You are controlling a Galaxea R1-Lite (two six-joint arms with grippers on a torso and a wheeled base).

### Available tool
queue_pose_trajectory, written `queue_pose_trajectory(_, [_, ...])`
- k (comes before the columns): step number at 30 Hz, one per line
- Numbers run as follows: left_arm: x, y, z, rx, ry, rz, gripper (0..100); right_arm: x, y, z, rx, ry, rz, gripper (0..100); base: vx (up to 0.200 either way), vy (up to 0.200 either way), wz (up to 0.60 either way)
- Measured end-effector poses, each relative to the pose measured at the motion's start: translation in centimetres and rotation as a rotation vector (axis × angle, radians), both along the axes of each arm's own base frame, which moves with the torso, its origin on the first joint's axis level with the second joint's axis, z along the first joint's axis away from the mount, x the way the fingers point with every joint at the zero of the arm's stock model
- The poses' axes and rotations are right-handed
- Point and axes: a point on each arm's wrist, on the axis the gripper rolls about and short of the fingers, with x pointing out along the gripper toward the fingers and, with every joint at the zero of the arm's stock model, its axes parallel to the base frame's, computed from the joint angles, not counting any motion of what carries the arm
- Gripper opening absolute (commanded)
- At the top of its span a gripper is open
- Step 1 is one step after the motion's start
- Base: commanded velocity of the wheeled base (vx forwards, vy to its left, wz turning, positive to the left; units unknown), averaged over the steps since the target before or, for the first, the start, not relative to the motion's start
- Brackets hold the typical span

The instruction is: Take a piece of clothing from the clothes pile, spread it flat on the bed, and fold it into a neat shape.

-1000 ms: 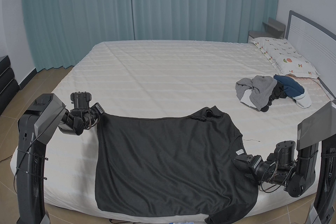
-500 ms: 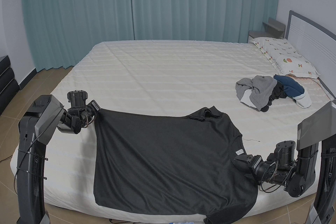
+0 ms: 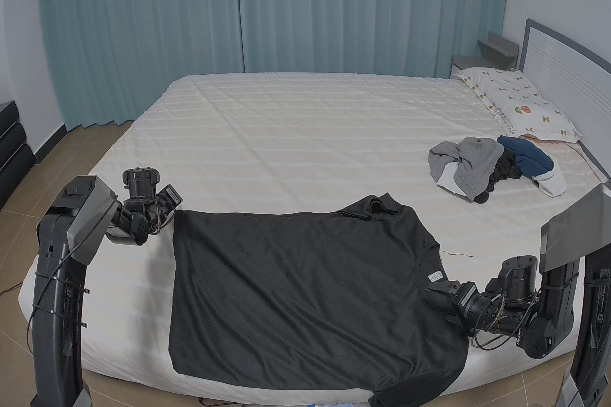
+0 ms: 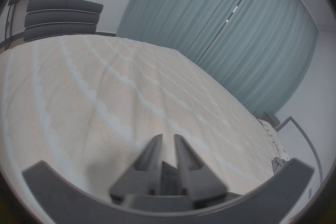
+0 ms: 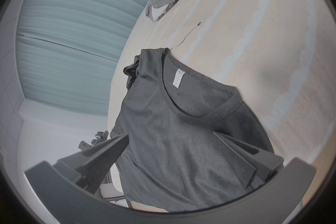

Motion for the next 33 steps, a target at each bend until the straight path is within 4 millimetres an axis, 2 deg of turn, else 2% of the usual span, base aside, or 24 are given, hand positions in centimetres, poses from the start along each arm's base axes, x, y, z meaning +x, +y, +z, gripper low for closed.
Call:
queue_pose_trajectory(6, [-0.3,-0.1,-0.2,-0.015,0.013,0.007,100,0.0,0.0,0.0,0.000,0.001,0.000,100,0.000,0.000,0.00])
queue_pose_trajectory(10, [-1.6,-0.2,0.3,-0.061,0.039,0.014,100,0.0,0.0,0.0,0.001,0.000,-0.001,100,0.000,0.000,0.00])
queue_pose_trajectory(13, [-3.2,-0.3,1.4,-0.111,0.065,-0.003,100,0.0,0.0,0.0,0.002,0.000,-0.002,100,0.000,0.000,0.00])
queue_pose_trajectory(18, [-6.2,-0.6,3.9,-0.177,0.092,-0.040,100,0.0,0.0,0.0,0.003,0.001,-0.003,100,-0.200,0.000,0.00])
queue_pose_trajectory(21, [-7.9,-0.9,4.6,-0.193,0.122,-0.051,100,0.0,0.0,0.0,0.004,0.001,-0.002,100,-0.200,0.000,0.00])
queue_pose_trajectory(30, [-14.1,-1.4,3.1,-0.220,0.219,-0.076,100,0.0,0.0,0.0,0.004,0.001,-0.003,100,-0.200,0.000,0.00])
queue_pose_trajectory(33, [-16.7,-1.8,2.3,-0.224,0.222,-0.088,100,0.0,0.0,0.0,0.004,0.002,-0.003,100,0.000,0.000,0.00])
